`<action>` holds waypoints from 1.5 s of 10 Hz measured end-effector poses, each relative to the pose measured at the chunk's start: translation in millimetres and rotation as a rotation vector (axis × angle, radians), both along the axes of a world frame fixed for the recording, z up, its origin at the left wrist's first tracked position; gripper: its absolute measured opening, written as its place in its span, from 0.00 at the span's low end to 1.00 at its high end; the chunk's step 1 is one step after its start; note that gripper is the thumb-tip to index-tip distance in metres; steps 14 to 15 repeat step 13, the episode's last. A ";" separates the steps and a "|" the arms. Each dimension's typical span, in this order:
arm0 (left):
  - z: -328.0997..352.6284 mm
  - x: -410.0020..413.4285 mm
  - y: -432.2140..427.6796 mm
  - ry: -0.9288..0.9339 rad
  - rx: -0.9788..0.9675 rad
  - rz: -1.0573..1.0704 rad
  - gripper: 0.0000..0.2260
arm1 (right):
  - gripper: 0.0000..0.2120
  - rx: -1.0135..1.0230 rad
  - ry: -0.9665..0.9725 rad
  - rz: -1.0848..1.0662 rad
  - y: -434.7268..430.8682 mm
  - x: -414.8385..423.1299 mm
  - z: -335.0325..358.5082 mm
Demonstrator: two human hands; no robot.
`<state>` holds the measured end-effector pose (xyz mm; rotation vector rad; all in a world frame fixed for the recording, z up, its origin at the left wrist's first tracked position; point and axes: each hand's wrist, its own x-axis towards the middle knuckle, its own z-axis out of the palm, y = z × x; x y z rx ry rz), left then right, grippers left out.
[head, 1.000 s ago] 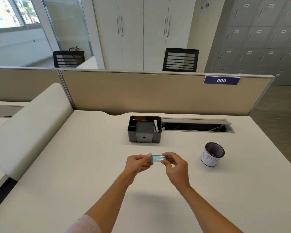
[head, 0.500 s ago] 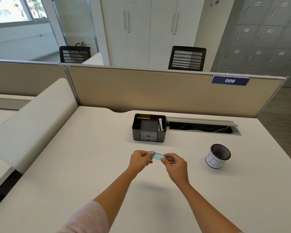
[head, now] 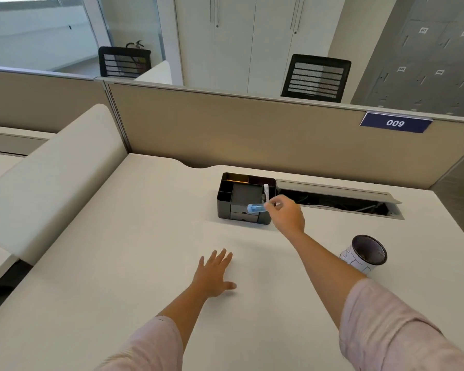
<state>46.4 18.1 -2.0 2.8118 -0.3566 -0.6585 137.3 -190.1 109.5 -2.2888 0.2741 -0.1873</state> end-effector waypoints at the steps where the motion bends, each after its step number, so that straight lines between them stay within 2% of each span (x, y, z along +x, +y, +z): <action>1: -5.6 7.3 -0.7 -0.003 0.069 -0.041 0.41 | 0.08 -0.064 -0.004 -0.013 6.1 23.3 -2.9; 3: -16.5 15.5 -8.6 0.028 0.123 -0.083 0.42 | 0.10 -0.066 -0.104 -0.039 20.3 51.2 -16.6; 6: -29.0 14.4 -5.5 0.061 0.064 -0.067 0.40 | 0.12 -0.459 0.054 0.218 15.1 75.9 -43.5; 7: -30.7 13.0 -5.5 0.056 0.055 -0.061 0.40 | 0.15 -0.545 0.009 0.265 13.1 76.6 -45.2; 10: -23.8 13.2 -6.7 0.059 0.067 -0.069 0.41 | 0.17 -0.457 -0.050 0.278 4.3 67.3 -32.3; 11: -15.1 13.9 -7.6 0.042 0.082 -0.078 0.40 | 0.14 -0.407 -0.107 0.293 -3.6 61.8 -4.5; 13: 19.9 30.8 -17.2 -0.125 0.015 -0.082 0.37 | 0.13 -0.245 -0.435 0.269 -23.7 48.8 115.6; 15: 19.9 30.8 -17.2 -0.125 0.015 -0.082 0.37 | 0.13 -0.245 -0.435 0.269 -23.7 48.8 115.6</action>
